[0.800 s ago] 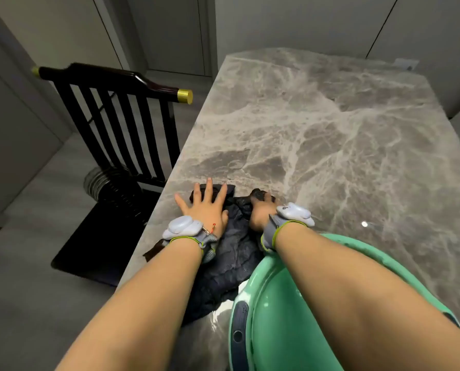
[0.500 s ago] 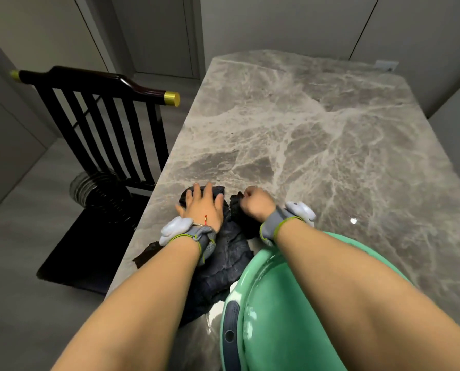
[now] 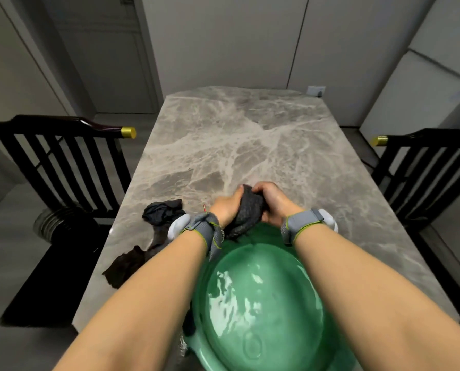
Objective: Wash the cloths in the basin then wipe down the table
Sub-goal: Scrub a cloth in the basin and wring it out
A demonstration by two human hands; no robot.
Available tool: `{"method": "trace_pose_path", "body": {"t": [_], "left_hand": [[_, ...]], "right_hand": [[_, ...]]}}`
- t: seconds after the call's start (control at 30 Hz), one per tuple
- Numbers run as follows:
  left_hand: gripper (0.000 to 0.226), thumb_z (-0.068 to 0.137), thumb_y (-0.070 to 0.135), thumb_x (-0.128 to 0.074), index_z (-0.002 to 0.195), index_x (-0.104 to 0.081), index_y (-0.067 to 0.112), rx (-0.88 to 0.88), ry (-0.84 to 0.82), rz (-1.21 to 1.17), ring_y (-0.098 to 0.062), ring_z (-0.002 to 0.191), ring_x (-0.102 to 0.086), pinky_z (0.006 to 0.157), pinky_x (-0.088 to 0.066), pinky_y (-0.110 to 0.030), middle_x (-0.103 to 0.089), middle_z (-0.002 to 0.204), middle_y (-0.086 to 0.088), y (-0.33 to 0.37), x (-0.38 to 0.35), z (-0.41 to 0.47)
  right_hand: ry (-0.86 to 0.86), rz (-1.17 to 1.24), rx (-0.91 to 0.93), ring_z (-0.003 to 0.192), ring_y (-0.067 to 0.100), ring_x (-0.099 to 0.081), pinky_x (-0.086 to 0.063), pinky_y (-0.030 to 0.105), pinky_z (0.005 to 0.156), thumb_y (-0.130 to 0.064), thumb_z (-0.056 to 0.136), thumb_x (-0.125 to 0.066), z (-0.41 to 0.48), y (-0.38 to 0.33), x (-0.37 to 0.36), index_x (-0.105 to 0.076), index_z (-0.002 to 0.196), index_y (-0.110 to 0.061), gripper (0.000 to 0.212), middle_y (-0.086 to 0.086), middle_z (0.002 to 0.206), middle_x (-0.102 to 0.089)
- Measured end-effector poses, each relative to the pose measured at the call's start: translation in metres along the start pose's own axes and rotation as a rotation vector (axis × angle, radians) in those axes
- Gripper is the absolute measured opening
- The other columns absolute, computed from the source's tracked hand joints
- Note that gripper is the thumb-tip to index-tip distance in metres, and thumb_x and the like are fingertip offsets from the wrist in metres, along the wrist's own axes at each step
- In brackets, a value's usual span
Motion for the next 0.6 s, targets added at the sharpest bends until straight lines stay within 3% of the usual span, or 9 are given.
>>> {"method": "trace_pose_path", "body": {"t": [0.07,0.1,0.13,0.17,0.27,0.37,0.47,0.6], "left_hand": [[0.053,0.098,0.042,-0.040,0.091,-0.068,-0.002,-0.080,-0.017,0.231,-0.030,0.102,-0.060,0.078,-0.044,-0.029,-0.065,0.104,-0.027,-0.010,-0.019,-0.009],[0.045,0.096,0.039,-0.047,0.075,-0.065,0.003,-0.098,-0.018,0.341,-0.028,0.089,-0.059,0.068,-0.042,-0.030,-0.065,0.087,-0.022,-0.018,-0.030,-0.012],[0.038,0.092,0.035,-0.053,0.072,-0.063,0.005,-0.107,0.000,0.445,-0.028,0.085,-0.060,0.066,-0.043,-0.030,-0.065,0.084,-0.018,-0.028,-0.040,-0.011],[0.029,0.090,0.031,-0.056,0.081,-0.065,0.005,-0.104,0.010,0.534,-0.030,0.090,-0.062,0.071,-0.046,-0.032,-0.067,0.092,-0.018,-0.037,-0.051,-0.012],[0.038,0.091,0.027,-0.054,0.124,-0.054,0.007,-0.144,-0.025,0.702,-0.032,0.119,-0.053,0.094,-0.043,-0.034,-0.056,0.127,-0.017,-0.067,-0.077,-0.016],[0.056,0.093,0.031,-0.048,0.145,-0.028,0.019,-0.165,-0.128,0.868,-0.032,0.139,-0.028,0.110,-0.030,-0.042,-0.028,0.150,-0.015,-0.099,-0.097,-0.019],[0.065,0.097,0.033,-0.039,0.152,-0.004,0.028,-0.143,-0.172,0.964,-0.027,0.148,0.000,0.118,-0.008,-0.049,0.002,0.160,-0.009,-0.122,-0.110,-0.018],[0.069,0.099,0.028,-0.038,0.151,0.008,0.029,-0.106,-0.206,0.949,-0.027,0.148,0.005,0.119,0.000,-0.049,0.010,0.160,-0.006,-0.128,-0.117,-0.021]], "right_hand": [[0.061,-0.434,-0.001,0.050,0.021,-0.057,-0.042,0.016,0.039,-0.015,0.091,-0.039,-0.009,0.016,0.026,-0.052,0.070,-0.008,0.025,0.008,0.051,-0.057],[0.098,-0.743,0.037,0.067,0.028,-0.061,-0.047,0.020,0.049,-0.013,0.092,-0.040,-0.013,0.026,0.038,-0.058,0.080,-0.001,0.025,0.017,0.070,-0.063],[0.123,-1.039,0.101,0.087,0.031,-0.062,-0.050,0.024,0.065,-0.013,0.093,-0.042,-0.015,0.039,0.051,-0.062,0.094,0.004,0.026,0.023,0.093,-0.065],[0.156,-1.238,0.156,0.102,0.031,-0.060,-0.048,0.027,0.078,-0.014,0.093,-0.044,-0.019,0.053,0.061,-0.060,0.107,0.004,0.028,0.024,0.110,-0.063],[0.177,-1.379,0.206,0.123,0.031,-0.049,-0.043,0.036,0.096,-0.023,0.091,-0.046,-0.025,0.100,0.072,-0.043,0.131,-0.011,0.042,0.017,0.136,-0.050],[0.072,-1.509,0.181,0.146,0.031,-0.012,-0.019,0.053,0.114,-0.033,0.096,-0.039,-0.026,0.145,0.072,-0.016,0.149,-0.030,0.058,0.006,0.159,-0.010],[0.019,-1.563,0.130,0.147,0.030,0.010,0.002,0.057,0.115,-0.037,0.099,-0.032,-0.028,0.176,0.076,0.000,0.149,-0.039,0.060,0.000,0.159,0.014],[0.062,-1.566,0.112,0.147,0.030,0.009,-0.001,0.052,0.117,-0.035,0.100,-0.032,-0.027,0.182,0.084,-0.001,0.149,-0.037,0.059,0.000,0.159,0.014]]}}
Point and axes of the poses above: each hand's wrist, its own z-axis towards the middle knuckle, its own x-axis out of the back of the hand, y = z × x, the point moved 1 cm from there along z, towards the middle knuckle
